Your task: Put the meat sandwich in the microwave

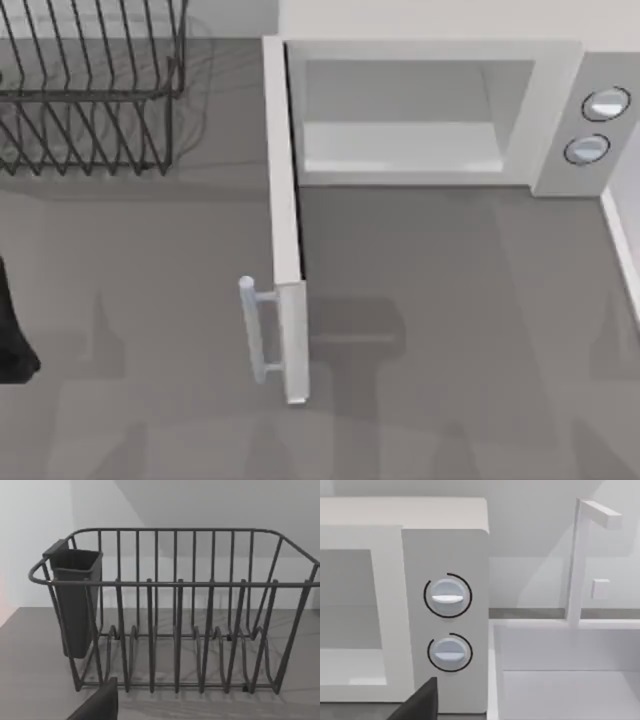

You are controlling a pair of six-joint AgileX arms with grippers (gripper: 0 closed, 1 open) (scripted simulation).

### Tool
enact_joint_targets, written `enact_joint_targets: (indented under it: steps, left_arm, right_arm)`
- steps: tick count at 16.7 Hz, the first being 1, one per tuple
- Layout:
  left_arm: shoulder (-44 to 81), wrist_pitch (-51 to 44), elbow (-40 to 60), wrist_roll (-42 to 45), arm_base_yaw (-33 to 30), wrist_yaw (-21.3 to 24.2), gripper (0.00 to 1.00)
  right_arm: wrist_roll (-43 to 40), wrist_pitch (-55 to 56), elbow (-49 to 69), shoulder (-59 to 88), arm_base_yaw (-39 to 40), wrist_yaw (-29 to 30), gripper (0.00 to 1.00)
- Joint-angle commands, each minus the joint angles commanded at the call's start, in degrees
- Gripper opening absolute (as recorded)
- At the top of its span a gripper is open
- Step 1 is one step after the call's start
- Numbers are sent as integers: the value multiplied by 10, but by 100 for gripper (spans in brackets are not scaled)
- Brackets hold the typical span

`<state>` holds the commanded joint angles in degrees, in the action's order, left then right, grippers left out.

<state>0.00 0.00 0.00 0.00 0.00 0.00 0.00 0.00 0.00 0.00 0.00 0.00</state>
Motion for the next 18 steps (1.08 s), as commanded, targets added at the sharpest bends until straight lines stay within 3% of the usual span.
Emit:
enact_joint_targets:
  steps: [7,18]
  left_arm:
    - [0,0,0,0,0,0,100]
    - [0,0,0,0,0,0,100]
  right_arm:
    - [-3,-84,67,94,-21,-1,100]
    - [-19,-461,337,615,-115,4,100]
